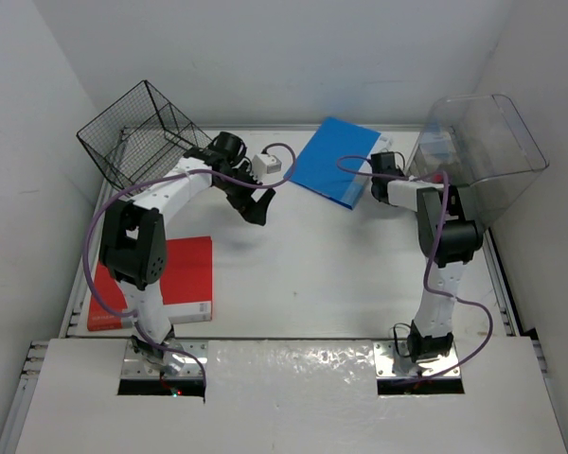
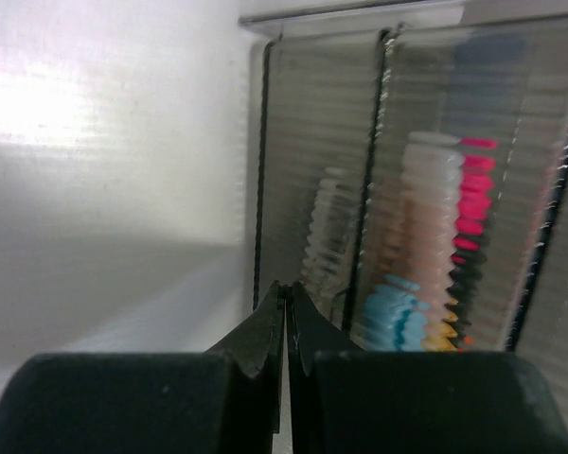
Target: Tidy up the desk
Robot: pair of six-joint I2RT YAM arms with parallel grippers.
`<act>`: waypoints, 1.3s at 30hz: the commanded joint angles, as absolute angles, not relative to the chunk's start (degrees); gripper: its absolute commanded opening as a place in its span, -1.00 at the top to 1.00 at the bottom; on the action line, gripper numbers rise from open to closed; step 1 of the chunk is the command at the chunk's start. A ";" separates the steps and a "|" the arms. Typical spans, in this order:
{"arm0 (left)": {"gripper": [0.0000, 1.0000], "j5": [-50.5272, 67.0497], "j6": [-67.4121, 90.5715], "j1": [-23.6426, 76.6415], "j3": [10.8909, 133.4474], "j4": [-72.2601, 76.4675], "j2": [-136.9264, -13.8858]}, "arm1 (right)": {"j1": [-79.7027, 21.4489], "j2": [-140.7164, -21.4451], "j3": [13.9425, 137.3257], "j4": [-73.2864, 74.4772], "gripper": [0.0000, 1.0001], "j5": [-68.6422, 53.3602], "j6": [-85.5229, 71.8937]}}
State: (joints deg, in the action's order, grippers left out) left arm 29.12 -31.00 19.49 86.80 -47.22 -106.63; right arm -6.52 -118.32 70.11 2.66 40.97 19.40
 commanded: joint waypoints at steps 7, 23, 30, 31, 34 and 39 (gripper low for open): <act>-0.99 30.32 -31.29 18.90 89.65 -47.55 -106.17 | -6.24 -115.67 68.82 -0.18 1.00 47.21 24.35; -0.99 27.87 -31.11 18.81 89.03 -47.20 -105.56 | -25.83 -96.24 49.06 -17.02 -0.15 20.73 40.15; -0.99 26.28 -30.24 15.30 86.84 -45.53 -101.87 | -27.16 -102.29 50.97 -21.00 0.01 23.21 42.01; -0.99 26.54 -30.15 14.77 86.57 -45.53 -101.60 | -27.16 -102.91 51.50 -20.92 0.02 22.16 42.01; -0.99 27.25 -30.32 13.19 85.87 -45.53 -100.64 | -27.68 -106.16 53.78 -20.04 0.03 21.80 42.36; -0.99 27.16 -30.41 12.66 85.34 -45.53 -100.63 | -28.21 -112.31 56.95 -20.82 0.11 25.65 43.85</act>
